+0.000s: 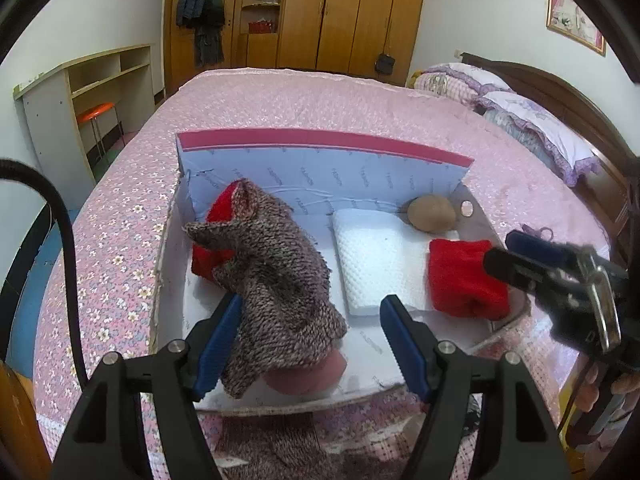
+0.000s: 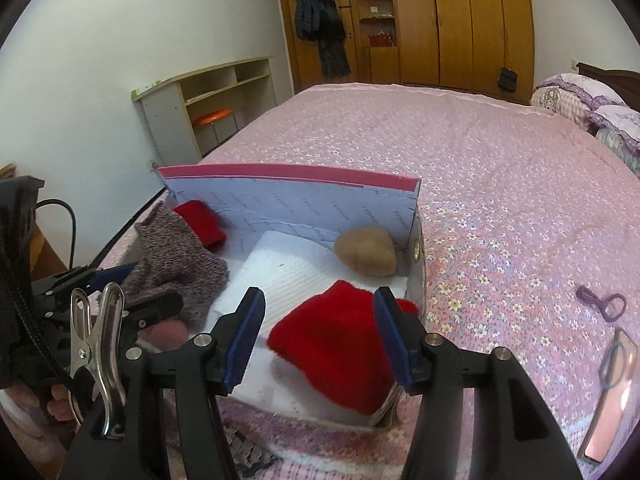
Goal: Organize soft objects
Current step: 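Open both grippers to drop the scarf and sponge into the box, then withdraw both grippers from the box toward the remaining items on the bed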
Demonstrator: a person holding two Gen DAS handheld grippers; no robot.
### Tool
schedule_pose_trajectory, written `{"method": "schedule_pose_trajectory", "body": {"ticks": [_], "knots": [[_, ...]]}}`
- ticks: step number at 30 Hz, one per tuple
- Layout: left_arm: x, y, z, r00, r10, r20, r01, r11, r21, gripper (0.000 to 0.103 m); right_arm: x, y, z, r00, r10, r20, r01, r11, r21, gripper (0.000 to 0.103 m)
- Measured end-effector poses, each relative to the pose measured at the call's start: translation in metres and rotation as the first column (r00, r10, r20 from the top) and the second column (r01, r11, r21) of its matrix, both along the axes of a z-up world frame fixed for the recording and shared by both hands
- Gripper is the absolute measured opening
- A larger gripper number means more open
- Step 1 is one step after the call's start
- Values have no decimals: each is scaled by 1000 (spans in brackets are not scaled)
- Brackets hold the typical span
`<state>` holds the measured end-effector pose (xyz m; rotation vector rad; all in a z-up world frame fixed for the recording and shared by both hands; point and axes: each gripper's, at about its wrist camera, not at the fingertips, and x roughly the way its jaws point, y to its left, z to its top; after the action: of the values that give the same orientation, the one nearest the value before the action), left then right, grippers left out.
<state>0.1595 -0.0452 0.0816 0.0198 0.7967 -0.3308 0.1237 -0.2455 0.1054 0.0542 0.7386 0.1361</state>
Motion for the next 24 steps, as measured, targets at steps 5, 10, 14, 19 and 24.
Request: {"method": "schedule_pose_trajectory", "body": {"ticks": [5, 10, 14, 19, 24], "knots": [[-12, 3, 9, 1000, -2, 14, 2, 1000, 2, 75, -15, 3, 1, 1000, 8, 7, -9, 1000, 12, 58], [-25, 7, 18, 1000, -3, 31, 3, 1000, 1, 75, -29, 7, 3, 1000, 16, 15, -17, 1000, 26, 58], [-35, 12, 23, 999, 1, 35, 0, 1000, -7, 75, -44, 9, 7, 1000, 14, 25, -15, 999, 40, 58], [-48, 20, 26, 999, 7, 41, -7, 1000, -3, 75, -61, 15, 9, 1000, 10, 27, -12, 999, 40, 58], [-62, 28, 29, 999, 14, 41, -14, 1000, -5, 75, -78, 18, 9, 1000, 2, 30, -4, 999, 51, 58]]}}
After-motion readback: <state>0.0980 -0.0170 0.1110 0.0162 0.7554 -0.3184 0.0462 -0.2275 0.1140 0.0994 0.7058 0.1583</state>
